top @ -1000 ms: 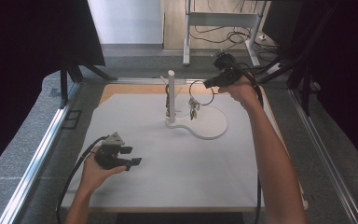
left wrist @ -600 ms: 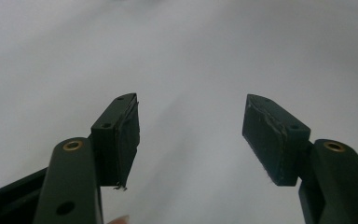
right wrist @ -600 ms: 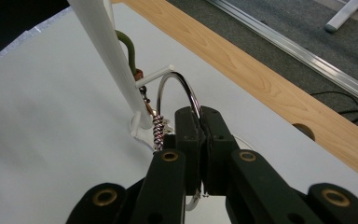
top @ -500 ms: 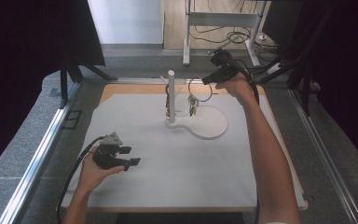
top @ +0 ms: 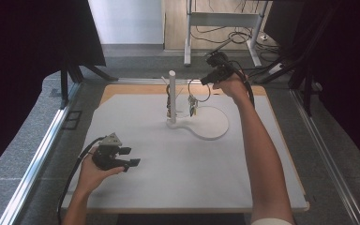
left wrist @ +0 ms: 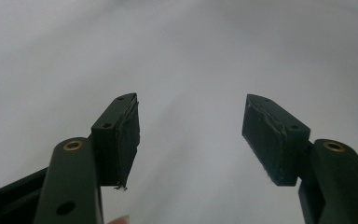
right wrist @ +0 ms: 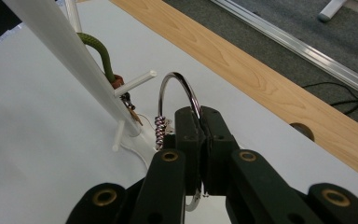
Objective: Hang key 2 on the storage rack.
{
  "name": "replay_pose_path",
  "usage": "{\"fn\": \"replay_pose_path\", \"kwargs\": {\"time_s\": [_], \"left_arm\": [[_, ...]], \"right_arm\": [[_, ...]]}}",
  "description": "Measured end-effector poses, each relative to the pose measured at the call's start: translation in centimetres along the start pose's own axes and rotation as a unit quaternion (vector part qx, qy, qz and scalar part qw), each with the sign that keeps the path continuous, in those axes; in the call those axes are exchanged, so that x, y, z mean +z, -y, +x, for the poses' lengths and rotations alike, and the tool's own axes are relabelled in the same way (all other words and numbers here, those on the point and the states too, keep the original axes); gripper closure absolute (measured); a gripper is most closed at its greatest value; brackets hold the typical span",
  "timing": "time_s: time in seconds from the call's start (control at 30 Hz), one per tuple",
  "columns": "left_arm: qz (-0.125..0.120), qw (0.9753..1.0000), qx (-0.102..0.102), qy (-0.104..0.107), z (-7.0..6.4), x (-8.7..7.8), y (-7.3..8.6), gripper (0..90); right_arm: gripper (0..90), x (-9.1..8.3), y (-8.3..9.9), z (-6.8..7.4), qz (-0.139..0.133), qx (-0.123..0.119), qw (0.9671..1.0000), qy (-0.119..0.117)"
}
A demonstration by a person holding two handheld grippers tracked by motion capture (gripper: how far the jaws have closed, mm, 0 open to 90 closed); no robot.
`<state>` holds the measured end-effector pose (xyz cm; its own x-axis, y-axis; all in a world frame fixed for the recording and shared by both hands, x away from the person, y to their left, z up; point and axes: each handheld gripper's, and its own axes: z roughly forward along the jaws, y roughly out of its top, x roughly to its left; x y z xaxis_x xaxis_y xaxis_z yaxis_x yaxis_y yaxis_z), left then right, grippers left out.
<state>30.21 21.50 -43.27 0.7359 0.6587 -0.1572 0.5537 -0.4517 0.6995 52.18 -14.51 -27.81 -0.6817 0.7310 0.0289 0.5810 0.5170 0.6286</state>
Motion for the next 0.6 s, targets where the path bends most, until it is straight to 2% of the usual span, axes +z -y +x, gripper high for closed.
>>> {"fn": "replay_pose_path", "kwargs": {"time_s": [0.4, 0.6], "left_arm": [[0.0, 1.0, 0.0, 0.001, 0.0, -0.1, 0.0, 37.4], [0.001, 1.0, 0.002, 0.001, 0.0, 0.0, 0.1, 37.3]], "right_arm": [[87.2, 2.0, -0.5, -0.6, 0.001, 0.013, 0.9999, 0.008], [87.2, 2.8, -0.8, -0.2, 0.0, 0.013, 0.9999, 0.001]]}}
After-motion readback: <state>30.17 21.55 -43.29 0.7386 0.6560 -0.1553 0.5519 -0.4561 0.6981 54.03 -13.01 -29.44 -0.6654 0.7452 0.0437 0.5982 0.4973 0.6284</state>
